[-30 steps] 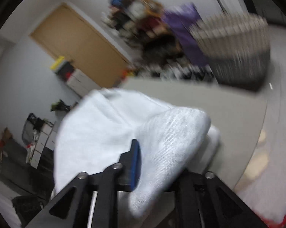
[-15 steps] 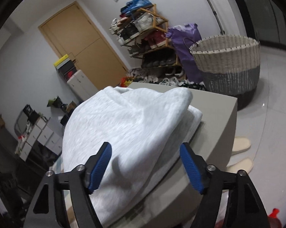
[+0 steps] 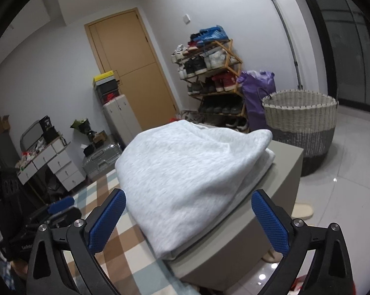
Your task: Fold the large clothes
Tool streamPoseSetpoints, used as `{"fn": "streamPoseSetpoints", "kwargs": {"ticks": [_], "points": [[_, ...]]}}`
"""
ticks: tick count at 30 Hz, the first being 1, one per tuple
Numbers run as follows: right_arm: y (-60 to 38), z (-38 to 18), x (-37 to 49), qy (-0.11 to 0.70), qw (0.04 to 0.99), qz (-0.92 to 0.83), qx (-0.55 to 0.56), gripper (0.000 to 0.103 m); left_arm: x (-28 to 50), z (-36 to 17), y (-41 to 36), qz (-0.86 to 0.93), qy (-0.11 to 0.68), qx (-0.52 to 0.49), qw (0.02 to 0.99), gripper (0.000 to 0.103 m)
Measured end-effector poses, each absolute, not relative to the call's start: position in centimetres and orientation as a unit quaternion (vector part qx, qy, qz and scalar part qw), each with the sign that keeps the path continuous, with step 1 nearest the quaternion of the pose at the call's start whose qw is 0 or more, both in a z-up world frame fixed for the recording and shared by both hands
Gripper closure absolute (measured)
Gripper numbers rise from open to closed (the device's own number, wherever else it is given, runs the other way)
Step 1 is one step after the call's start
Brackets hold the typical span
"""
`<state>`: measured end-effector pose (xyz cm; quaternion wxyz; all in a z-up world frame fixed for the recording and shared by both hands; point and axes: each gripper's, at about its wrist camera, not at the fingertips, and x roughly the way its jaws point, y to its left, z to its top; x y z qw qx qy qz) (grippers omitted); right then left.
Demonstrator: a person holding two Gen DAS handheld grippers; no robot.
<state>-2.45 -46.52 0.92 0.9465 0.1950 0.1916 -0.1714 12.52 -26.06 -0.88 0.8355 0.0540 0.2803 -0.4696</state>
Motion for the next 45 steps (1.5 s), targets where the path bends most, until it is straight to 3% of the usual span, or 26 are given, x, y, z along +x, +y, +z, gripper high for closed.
{"fn": "streamPoseSetpoints", "kwargs": {"ticks": [3,45], "points": [[-44.5,1.1,-2.9,0.185,0.949,-0.181,0.181,0.0,12.5,-0.7,-24.9,-0.468,0.266,0.055,0.841,0.001],[-35.5,3.6,-2.7,0.167,0.957,-0.205,0.115,0.0,13.4,2.0,-21.5,-0.497,0.215,0.041,0.84,0.001]]}}
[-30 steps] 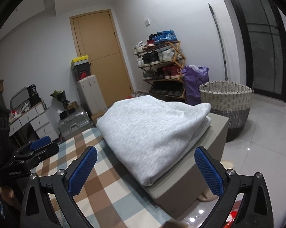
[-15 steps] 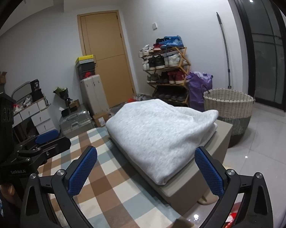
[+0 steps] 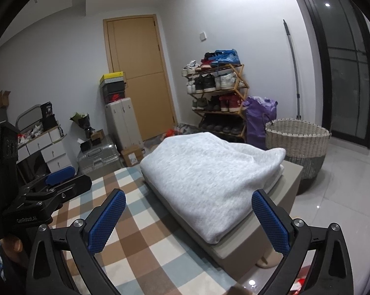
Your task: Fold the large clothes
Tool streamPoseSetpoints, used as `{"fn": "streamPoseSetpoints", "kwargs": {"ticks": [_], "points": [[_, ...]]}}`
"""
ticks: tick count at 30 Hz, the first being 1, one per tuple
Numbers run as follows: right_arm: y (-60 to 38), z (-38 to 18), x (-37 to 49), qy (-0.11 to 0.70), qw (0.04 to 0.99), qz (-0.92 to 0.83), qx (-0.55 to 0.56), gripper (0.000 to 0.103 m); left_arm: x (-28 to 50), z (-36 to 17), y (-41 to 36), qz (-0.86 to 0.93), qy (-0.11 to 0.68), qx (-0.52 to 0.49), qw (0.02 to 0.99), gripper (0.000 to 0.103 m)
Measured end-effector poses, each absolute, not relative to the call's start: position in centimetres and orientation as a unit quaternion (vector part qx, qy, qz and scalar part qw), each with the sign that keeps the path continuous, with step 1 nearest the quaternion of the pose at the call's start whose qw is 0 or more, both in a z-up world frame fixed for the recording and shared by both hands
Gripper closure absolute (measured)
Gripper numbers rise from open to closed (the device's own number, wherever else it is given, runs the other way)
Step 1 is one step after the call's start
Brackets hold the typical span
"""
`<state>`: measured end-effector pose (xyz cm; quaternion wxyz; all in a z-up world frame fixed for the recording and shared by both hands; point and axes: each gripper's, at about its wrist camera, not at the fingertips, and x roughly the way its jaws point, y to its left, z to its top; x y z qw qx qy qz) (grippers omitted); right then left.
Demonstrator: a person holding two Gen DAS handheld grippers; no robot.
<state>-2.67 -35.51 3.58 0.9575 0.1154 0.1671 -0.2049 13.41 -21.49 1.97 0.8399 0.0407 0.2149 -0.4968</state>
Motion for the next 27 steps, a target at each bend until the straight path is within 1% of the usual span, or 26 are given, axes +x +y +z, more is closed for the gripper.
{"fn": "streamPoseSetpoints", "kwargs": {"ticks": [27], "points": [[-35.62,3.33,-2.55,0.172,0.957,-0.2,0.117,0.0,13.75,1.77,-21.31,-0.496,0.22,0.041,0.839,0.001]]}}
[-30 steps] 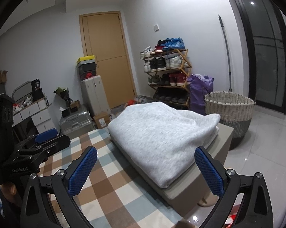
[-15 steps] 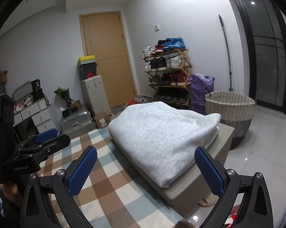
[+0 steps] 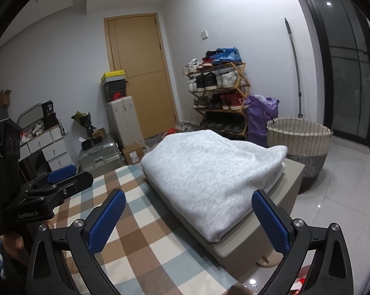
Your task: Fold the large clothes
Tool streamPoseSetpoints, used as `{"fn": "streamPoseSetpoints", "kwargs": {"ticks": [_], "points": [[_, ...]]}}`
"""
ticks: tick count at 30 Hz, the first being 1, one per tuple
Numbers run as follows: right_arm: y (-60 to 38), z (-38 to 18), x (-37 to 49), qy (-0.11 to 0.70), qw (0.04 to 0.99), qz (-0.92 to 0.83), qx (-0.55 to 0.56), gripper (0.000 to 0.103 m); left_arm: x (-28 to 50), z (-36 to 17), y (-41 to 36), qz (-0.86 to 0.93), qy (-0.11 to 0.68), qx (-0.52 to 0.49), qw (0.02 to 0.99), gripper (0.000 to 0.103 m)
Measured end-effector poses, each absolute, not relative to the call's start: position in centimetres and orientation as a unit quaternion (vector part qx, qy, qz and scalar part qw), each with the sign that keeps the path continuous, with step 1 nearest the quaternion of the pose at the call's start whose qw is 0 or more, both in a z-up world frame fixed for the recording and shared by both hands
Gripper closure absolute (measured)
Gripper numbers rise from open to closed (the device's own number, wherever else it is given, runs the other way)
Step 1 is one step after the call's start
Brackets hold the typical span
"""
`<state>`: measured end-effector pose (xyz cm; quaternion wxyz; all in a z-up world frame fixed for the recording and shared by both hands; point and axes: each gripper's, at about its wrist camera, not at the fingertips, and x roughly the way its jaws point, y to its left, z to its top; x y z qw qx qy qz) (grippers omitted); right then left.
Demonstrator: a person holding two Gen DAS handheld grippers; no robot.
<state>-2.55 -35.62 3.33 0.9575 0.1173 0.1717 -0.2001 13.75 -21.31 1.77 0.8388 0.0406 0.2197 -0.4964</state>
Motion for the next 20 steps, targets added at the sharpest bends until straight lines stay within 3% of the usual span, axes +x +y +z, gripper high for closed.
{"fn": "streamPoseSetpoints", "kwargs": {"ticks": [20], "points": [[-36.06,2.73,-2.1,0.181,0.957,-0.195,0.12,0.0,13.8,1.57,-21.45,-0.504,0.226,0.043,0.833,0.001]]}}
